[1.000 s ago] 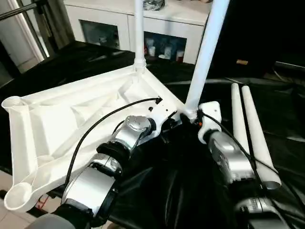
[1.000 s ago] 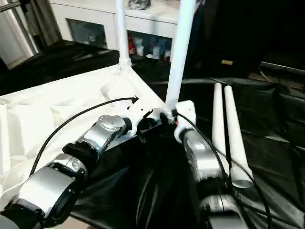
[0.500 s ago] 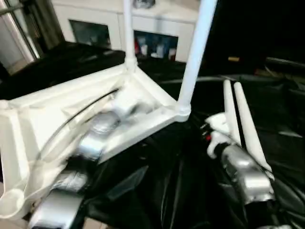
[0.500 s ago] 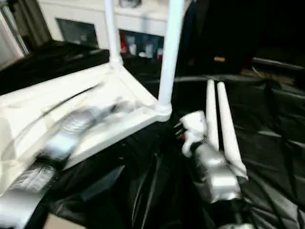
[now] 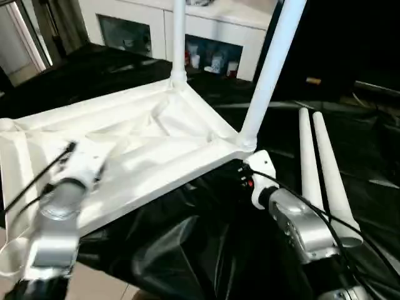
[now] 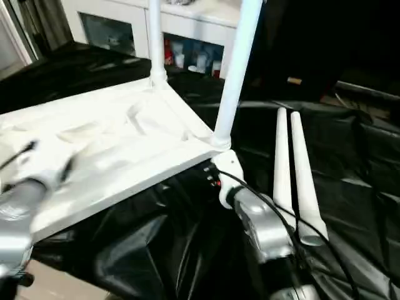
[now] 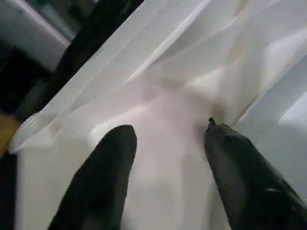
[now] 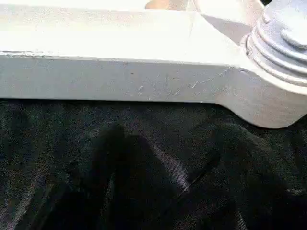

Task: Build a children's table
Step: Rotate table base

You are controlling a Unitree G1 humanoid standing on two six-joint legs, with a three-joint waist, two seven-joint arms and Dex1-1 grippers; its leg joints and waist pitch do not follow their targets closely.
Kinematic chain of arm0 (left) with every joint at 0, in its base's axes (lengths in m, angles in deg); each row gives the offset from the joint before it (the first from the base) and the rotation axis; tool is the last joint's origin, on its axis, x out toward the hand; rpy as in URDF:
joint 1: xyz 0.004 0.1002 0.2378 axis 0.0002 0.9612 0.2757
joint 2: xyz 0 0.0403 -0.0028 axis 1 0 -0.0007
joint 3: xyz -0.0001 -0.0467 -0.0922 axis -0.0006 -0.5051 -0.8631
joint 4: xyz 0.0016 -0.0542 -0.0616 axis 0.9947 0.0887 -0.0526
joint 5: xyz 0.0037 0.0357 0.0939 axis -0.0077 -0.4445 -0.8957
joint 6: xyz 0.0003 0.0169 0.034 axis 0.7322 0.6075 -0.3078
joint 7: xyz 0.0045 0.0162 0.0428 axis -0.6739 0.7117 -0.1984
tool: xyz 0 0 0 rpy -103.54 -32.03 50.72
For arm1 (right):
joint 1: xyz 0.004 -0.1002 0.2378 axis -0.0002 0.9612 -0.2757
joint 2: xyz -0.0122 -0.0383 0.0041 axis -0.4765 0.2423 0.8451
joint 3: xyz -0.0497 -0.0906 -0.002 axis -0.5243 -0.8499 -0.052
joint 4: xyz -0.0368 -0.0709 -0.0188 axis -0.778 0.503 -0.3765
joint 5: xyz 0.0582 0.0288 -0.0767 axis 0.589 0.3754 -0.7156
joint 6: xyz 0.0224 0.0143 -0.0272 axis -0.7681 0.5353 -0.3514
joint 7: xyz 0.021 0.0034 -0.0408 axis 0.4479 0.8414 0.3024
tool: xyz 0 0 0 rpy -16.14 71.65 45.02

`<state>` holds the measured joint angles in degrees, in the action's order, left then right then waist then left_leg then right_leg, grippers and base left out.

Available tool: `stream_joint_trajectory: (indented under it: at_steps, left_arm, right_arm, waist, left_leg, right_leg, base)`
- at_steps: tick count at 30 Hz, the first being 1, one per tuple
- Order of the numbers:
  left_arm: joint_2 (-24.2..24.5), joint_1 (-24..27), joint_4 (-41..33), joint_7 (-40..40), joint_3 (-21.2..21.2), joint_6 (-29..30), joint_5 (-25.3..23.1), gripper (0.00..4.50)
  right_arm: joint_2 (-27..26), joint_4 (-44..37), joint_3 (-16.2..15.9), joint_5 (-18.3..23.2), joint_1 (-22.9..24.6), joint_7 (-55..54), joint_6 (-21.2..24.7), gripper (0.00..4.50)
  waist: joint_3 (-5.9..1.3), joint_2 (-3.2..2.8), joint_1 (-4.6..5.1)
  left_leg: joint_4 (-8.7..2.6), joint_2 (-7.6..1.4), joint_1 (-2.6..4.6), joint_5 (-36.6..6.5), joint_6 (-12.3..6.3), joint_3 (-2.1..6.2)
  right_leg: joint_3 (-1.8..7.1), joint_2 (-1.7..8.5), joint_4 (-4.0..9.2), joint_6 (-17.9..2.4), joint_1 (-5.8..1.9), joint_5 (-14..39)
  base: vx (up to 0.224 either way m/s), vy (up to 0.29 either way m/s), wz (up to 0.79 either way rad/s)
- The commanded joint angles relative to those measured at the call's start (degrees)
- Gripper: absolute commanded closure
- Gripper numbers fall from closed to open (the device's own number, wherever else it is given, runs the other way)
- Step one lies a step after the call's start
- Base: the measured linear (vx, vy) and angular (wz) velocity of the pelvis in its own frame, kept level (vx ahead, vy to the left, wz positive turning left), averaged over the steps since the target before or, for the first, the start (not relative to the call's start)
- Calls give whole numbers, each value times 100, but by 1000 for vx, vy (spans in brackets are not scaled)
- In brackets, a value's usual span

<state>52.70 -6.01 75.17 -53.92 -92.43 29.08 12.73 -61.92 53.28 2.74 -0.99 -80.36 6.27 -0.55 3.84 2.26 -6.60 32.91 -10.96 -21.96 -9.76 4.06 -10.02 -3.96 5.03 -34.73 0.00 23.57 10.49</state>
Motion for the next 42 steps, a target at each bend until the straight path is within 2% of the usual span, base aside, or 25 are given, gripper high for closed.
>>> stream_joint_trajectory:
  at_steps: [1, 6, 7, 8, 10, 12, 14, 16, 18, 19, 22, 24, 26, 27, 28, 29, 30, 31, 33, 36, 37, 38, 39, 41, 42]
  left_arm:
    - [137, 139, -210, -105, -120, 260, -217, 148]
    - [480, 217, 48, -287, -82, 206, -83, 103]
    - [480, 217, 48, -287, -82, 206, -83, 133]
    - [569, 223, 115, -396, 14, 244, -32, 143]
    - [727, 192, 402, -694, 167, 292, 97, 135]
    - [872, 141, 666, -924, 243, 271, 119, 160]
    - [964, 114, 799, -1081, 300, 246, 166, 186]
    - [1114, 61, 963, -1354, 424, 147, 251, 177]
    - [1199, 36, 1014, -1569, 495, 160, 353, 211]
    - [1312, 44, 940, -1886, 594, 243, 505, 229]
    - [1472, 91, 639, -2461, 738, 465, 825, 223]
    - [1551, 142, 134, -3027, 854, 734, 1248, 261]
    - [1697, 208, -305, -3638, 1093, 843, 1648, 273]
    - [1716, 219, -391, -3785, 1145, 922, 1768, 269]
    - [1740, 234, -453, -3927, 1210, 835, 1864, 269]
    - [1756, 244, -496, -4025, 1255, 775, 1931, 290]
    - [1779, 222, -600, -4335, 1457, 686, 2149, 310]
    - [1783, 182, -595, -4501, 1584, 498, 2227, 310]
    - [1705, 48, -506, -4682, 1732, 346, 2319, 302]
    - [1442, -243, -326, -4892, 1893, 299, 2497, 357]
    - [1369, -350, -264, -4907, 1943, 334, 2537, 352]
    - [1230, -544, -48, -4890, 2053, 243, 2497, 344]
    - [1060, -824, 347, -4813, 2214, -3, 2344, 344]
    - [834, -1157, 859, -4655, 2348, -286, 2145, 347]
    - [686, -1364, 1171, -4513, 2385, -429, 2076, 374]
  right_arm:
    - [16, 129, -13, -80, -90, -70, 70, 95]
    - [-65, 194, -67, -118, -97, -109, 50, 95]
    - [-65, 194, -67, -118, -97, -109, 50, 95]
    - [-82, 231, -86, -117, -105, -123, 46, 95]
    - [-113, 300, -120, -125, -116, -150, 43, 95]
    - [-126, 338, -137, -126, -127, -153, 40, 95]
    - [-133, 358, -135, -129, -136, -145, 40, 95]
    - [-139, 476, -139, -151, -194, -133, -29, 95]
    - [-152, 574, -134, -163, -249, -127, -71, 95]
    - [-160, 696, -139, -170, -325, -118, -117, 95]
    - [-174, 887, -141, -173, -456, -105, -177, 95]
    - [-202, 1025, -130, -163, -562, -100, -211, 95]
    - [-228, 1147, -133, -160, -654, -95, -251, 95]
    - [-236, 1173, -136, -159, -675, -93, -261, 95]
    - [-239, 1190, -142, -163, -687, -90, -272, 95]
    - [-241, 1202, -147, -165, -696, -87, -280, 95]
    - [-245, 1258, -150, -170, -737, -79, -315, 95]
    - [-243, 1296, -148, -170, -763, -74, -341, 95]
    - [-234, 1356, -138, -166, -804, -70, -377, 95]
    - [-201, 1398, -111, -158, -843, -71, -406, 95]
    - [-188, 1433, -97, -159, -867, -77, -427, 95]
    - [-161, 1457, -74, -172, -885, -95, -451, 95]
    - [-125, 1483, -37, -186, -909, -117, -476, 95]
    - [-84, 1473, 12, -185, -920, -137, -477, 95]
    - [-64, 1468, 38, -186, -929, -148, -480, 95]
  waist:
    - [-342, -76, -12]
    - [-367, -112, -36]
    - [-366, -107, -36]
    - [-379, -142, -42]
    - [-386, -128, -34]
    - [-378, -127, -25]
    - [-370, -124, -28]
    - [-342, -136, -22]
    - [-337, -143, -11]
    - [-350, -123, -8]
    - [-352, -131, 11]
    - [-363, -138, -1]
    - [-367, -120, -14]
    - [-361, -147, -29]
    - [-359, -140, -27]
    - [-376, -121, -34]
    - [-374, -96, -26]
    - [-378, -107, -38]
    - [-376, -90, -18]
    - [-382, -92, -11]
    - [-385, -107, -2]
    - [-385, -98, -1]
    - [-404, -103, -7]
    - [-408, -76, -17]
    - [-409, -103, -14]
  left_leg:
    - [-456, -215, 91, -1519, -18, 94]
    - [-451, -207, 110, -1492, 21, 100]
    - [-449, -202, 109, -1487, 25, 99]
    - [-442, -197, 115, -1493, 43, 99]
    - [-441, -187, 120, -1541, 65, 96]
    - [-445, -181, 120, -1607, 79, 96]
    - [-453, -181, 126, -1683, 79, 100]
    - [-485, -189, 162, -2063, 149, 119]
    - [-492, -188, 175, -2210, 187, 130]
    - [-495, -195, 193, -2286, 212, 137]
    - [-502, -201, 190, -2280, 241, 139]
    - [-496, -208, 199, -2134, 241, 125]
    - [-492, -208, 199, -2041, 215, 109]
    - [-488, -209, 226, -2088, 236, 90]
    - [-488, -200, 219, -2089, 248, 95]
    - [-493, -190, 190, -1989, 250, 98]
    - [-495, -192, 183, -1954, 243, 94]
    - [-493, -189, 193, -1940, 239, 98]
    - [-491, -187, 183, -1922, 237, 90]
    - [-478, -177, 211, -1916, 274, 71]
    - [-474, -181, 209, -1896, 286, 72]
    - [-482, -179, 184, -1833, 297, 79]
    - [-457, -170, 218, -1766, 298, 61]
    - [-457, -160, 192, -1730, 284, 64]
    - [-457, -165, 184, -1702, 296, 74]
  right_leg:
    - [268, 299, 429, -823, -226, 1334]
    - [264, 280, 399, -897, -217, 1079]
    - [263, 280, 395, -911, -219, 1048]
    - [267, 286, 382, -935, -222, 1003]
    - [268, 283, 380, -966, -223, 986]
    - [272, 282, 384, -970, -225, 1039]
    - [273, 293, 399, -944, -223, 1188]
    - [281, 321, 455, -849, -205, 1778]
    - [284, 320, 466, -830, -196, 1943]
    - [289, 342, 477, -818, -190, 2060]
    - [290, 329, 455, -888, -185, 1966]
    - [301, 343, 421, -1000, -196, 1723]
    - [301, 331, 409, -1054, -189, 1592]
    - [306, 313, 410, -1066, -161, 1546]
    - [301, 308, 400, -1057, -167, 1527]
    - [297, 308, 387, -1016, -214, 1426]
    - [299, 312, 385, -1012, -220, 1414]
    - [296, 317, 385, -1007, -214, 1438]
    - [300, 319, 391, -985, -225, 1502]
    - [303, 310, 402, -946, -214, 1612]
    - [309, 316, 395, -960, -217, 1566]
    - [299, 314, 393, -949, -244, 1531]
    - [304, 299, 390, -944, -222, 1405]
    - [305, 311, 405, -879, -260, 1471]
    - [303, 316, 397, -877, -268, 1449]
  base:
    - [0, 0, 0]
    - [0, 0, 0]
    - [0, 0, 0]
    - [0, 0, 0]
    - [0, 0, 0]
    - [0, 0, 0]
    - [0, 0, 0]
    - [0, 0, 0]
    - [0, 0, 0]
    - [0, 0, 0]
    - [0, 0, 0]
    - [0, 0, 0]
    - [0, 0, 0]
    - [0, 0, 0]
    - [0, 0, 0]
    - [0, 0, 0]
    - [0, 0, 0]
    - [0, 0, 0]
    - [0, 0, 0]
    - [0, 0, 0]
    - [0, 0, 0]
    - [0, 0, 0]
    - [0, 0, 0]
    - [0, 0, 0]
    - [0, 0, 0]
